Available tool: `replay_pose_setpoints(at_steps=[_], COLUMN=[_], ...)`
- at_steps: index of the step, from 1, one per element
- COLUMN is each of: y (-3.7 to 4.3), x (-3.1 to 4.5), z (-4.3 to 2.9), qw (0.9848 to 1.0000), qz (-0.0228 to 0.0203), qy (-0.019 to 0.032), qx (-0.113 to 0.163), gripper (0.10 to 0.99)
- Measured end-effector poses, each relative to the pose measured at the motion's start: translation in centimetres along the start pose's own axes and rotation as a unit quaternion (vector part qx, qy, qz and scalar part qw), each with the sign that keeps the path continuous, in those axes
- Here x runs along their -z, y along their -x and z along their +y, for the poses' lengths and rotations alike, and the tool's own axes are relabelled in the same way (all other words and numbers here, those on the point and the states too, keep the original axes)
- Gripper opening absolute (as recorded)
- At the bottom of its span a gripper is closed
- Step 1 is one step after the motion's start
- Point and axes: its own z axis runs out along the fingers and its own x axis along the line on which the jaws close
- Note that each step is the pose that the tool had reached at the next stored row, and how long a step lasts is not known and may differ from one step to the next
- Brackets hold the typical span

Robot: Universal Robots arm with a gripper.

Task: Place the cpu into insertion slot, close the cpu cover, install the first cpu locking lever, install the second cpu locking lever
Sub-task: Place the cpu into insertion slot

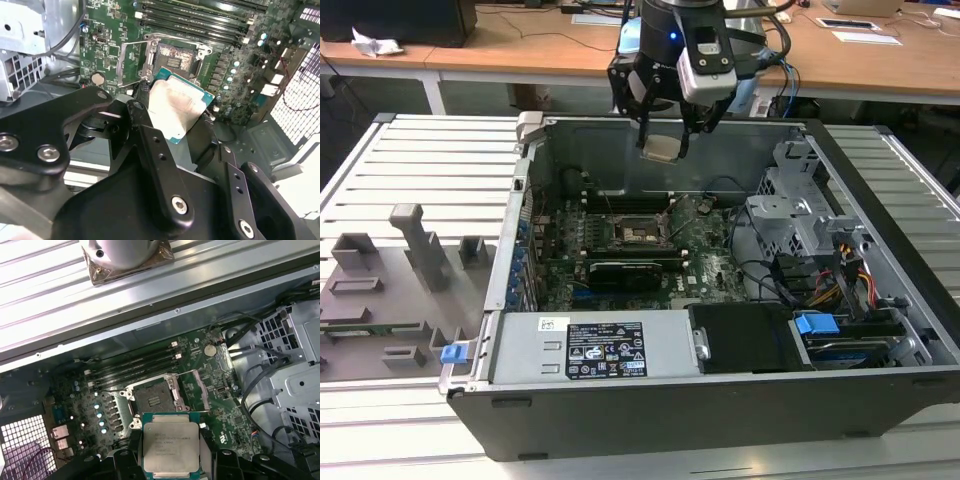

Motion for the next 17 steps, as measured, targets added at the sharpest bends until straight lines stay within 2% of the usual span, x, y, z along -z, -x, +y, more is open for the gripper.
replay_pose_setpoints(at_steps=[10,17], y=[0.0,0.0], x=[-0.03,-0.05], z=[0.0,-0.01], qw=[0.9989,0.9966], qz=[-0.0042,-0.0073], qy=[0.0009,0.0016], qx=[-0.047,-0.082], gripper=[0.541,0.541])
